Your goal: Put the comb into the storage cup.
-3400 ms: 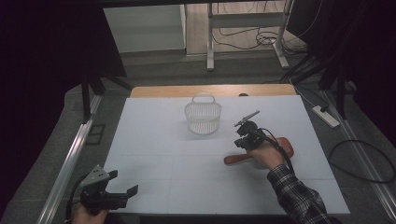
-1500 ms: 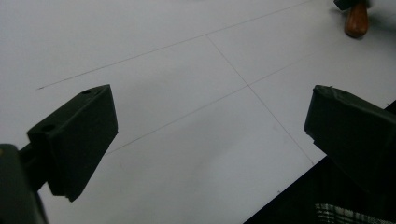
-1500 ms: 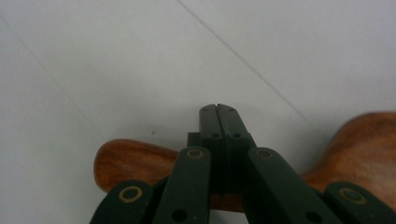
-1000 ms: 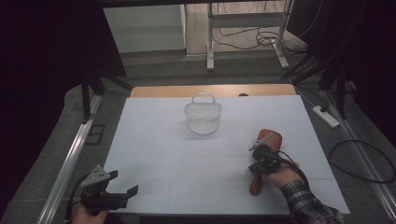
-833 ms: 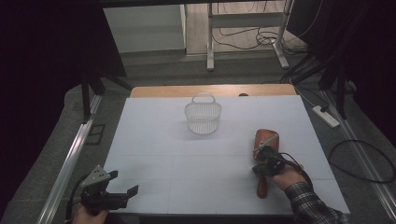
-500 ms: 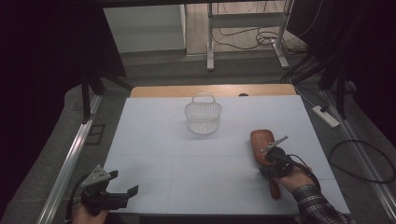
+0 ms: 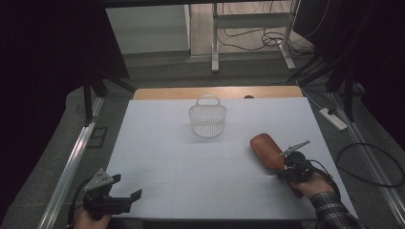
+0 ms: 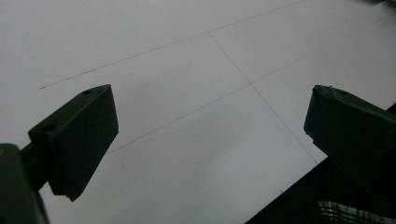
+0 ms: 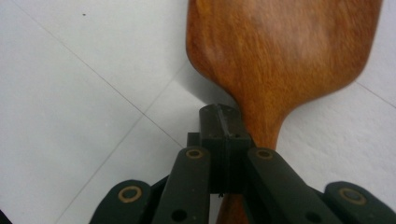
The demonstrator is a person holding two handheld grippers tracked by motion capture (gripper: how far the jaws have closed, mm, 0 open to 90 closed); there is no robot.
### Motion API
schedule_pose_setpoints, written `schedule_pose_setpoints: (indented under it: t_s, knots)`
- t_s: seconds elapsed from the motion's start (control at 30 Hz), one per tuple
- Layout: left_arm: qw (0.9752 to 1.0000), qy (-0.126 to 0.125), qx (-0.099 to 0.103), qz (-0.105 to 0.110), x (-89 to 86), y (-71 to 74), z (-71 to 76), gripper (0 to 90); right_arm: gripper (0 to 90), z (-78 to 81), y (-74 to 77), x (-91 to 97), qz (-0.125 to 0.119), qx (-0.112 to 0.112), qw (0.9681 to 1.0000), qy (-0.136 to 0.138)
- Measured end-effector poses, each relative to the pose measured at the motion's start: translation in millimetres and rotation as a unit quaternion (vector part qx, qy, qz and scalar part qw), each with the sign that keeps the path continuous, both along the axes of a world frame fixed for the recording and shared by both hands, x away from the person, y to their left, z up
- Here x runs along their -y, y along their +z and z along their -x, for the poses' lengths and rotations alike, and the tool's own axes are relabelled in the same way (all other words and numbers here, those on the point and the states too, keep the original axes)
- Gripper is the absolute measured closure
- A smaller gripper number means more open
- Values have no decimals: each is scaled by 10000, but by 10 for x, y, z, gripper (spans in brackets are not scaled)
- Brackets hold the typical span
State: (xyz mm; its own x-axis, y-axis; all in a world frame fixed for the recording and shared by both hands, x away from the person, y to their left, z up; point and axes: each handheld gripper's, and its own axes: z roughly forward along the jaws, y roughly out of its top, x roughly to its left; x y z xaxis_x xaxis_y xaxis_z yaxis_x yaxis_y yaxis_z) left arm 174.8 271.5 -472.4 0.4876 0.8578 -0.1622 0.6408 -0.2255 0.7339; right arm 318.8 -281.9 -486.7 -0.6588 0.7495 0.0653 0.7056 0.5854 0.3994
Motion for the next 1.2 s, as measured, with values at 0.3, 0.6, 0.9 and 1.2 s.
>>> schedule_pose_setpoints:
  t_s: [0.3, 0.6, 0.9, 1.2]
  knots:
    - [10000, 4, 1, -5, 1, 0, 0, 40, 895, 36, 39, -34, -72, 77, 9999, 50]
    - [10000, -4, 13, -31, 7, 2, 2, 40, 747, 163, 219, -108, -146, 560, 9983, 98]
    - [10000, -12, 3, -30, 8, 1, -2, 41, 450, 160, 284, -67, -221, 792, 9965, -150]
    - [10000, -21, 0, -44, 8, 1, -4, 41, 275, 122, 326, 32, -178, 1007, 9937, -449]
